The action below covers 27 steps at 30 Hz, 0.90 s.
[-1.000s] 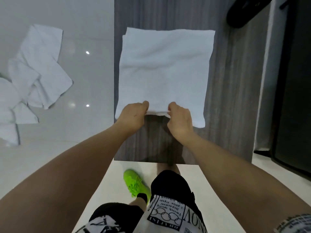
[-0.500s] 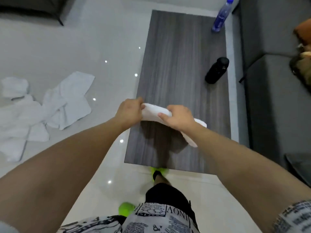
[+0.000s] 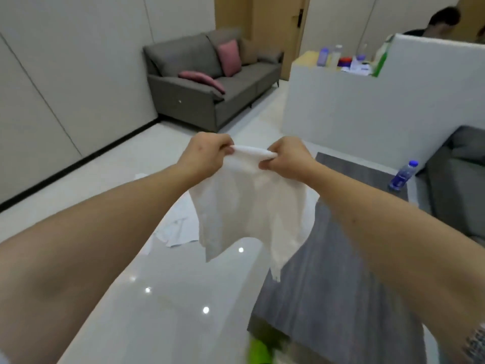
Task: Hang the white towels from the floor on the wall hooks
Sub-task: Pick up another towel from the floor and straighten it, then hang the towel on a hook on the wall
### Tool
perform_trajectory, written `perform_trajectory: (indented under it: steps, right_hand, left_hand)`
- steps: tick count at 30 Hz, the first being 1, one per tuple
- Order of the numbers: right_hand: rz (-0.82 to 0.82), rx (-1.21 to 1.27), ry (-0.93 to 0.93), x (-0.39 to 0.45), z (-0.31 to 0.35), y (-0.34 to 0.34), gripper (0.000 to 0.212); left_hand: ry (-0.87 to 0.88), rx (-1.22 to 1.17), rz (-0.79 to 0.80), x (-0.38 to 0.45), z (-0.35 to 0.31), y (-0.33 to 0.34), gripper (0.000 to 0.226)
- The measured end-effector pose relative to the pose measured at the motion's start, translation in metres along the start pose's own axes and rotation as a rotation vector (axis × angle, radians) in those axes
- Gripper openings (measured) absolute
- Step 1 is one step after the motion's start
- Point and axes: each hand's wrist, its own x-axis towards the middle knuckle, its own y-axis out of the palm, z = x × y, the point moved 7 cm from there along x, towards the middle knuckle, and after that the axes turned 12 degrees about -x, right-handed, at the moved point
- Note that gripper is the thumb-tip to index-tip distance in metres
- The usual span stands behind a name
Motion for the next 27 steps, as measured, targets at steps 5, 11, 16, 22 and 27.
perform_trajectory:
  steps: [5, 11, 16, 22, 27]
  right_hand:
    - [-0.043, -0.074, -0.234, 0.057, 0.127, -0.011, 0.018]
    - [-0.002, -0.067, -0.542, 0.108, 0.28, 0.01, 0.016]
    - [0.052, -0.049, -0.782, 0.102, 0.421, 0.045, 0.023]
    - [0.051, -0.025, -1.062, 0.034, 0.592, 0.074, 0.017]
    - [0.109, 0.041, -1.287, -0.056, 0.732, 0.091, 0.024]
  left_hand:
    - [-0.17, 0.103, -0.166, -0.012, 0.058, -0.115, 0.007]
    - [-0.397, 0.207, -0.374, -0.062, 0.122, -0.233, 0.004]
    - [-0.572, 0.405, -0.524, -0.147, 0.154, -0.321, 0.004]
    - [-0.758, 0.596, -0.674, -0.271, 0.163, -0.429, 0.005]
    - [-0.893, 0.66, -0.784, -0.395, 0.168, -0.525, 0.003]
